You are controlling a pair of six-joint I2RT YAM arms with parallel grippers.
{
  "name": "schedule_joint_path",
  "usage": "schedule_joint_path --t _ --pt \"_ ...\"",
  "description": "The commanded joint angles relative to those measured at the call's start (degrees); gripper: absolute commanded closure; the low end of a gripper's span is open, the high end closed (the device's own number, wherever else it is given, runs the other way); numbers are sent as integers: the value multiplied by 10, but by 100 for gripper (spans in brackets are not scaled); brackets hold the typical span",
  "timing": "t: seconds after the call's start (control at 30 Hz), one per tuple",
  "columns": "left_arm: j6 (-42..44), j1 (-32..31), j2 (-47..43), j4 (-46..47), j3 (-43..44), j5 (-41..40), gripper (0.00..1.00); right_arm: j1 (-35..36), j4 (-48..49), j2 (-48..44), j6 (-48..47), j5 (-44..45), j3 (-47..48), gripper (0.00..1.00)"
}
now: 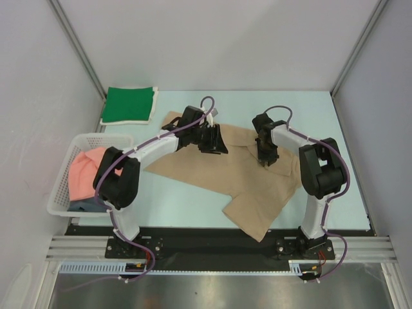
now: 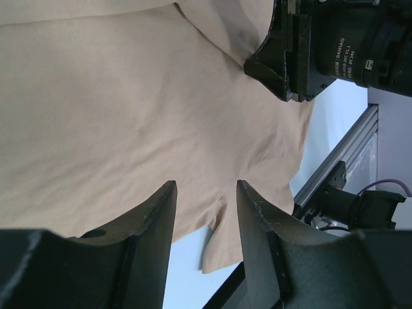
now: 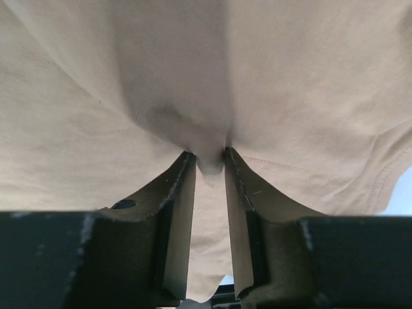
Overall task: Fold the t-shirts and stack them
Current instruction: Fold the tshirt
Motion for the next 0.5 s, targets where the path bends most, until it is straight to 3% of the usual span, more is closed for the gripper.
schedule_joint_path --t 0.0,0.03,0.07,0.17,0.3,0.47 --pt "8 -3 -10 -2 27 15 52 4 -14 -24 5 40 31 71" --pt "8 -3 -9 -2 27 16 52 3 -19 -27 5 38 36 73" --pt "7 -3 -7 2 27 17 52 4 -30 -30 5 37 44 82" --pt "-27 -3 3 56 9 57 45 2 -35 -29 1 34 59 95" --pt "-124 -6 18 189 -31 108 39 -14 -44 -4 9 31 97 98" --pt "-146 -13 52 205 0 120 39 -48 -25 24 -7 41 127 97"
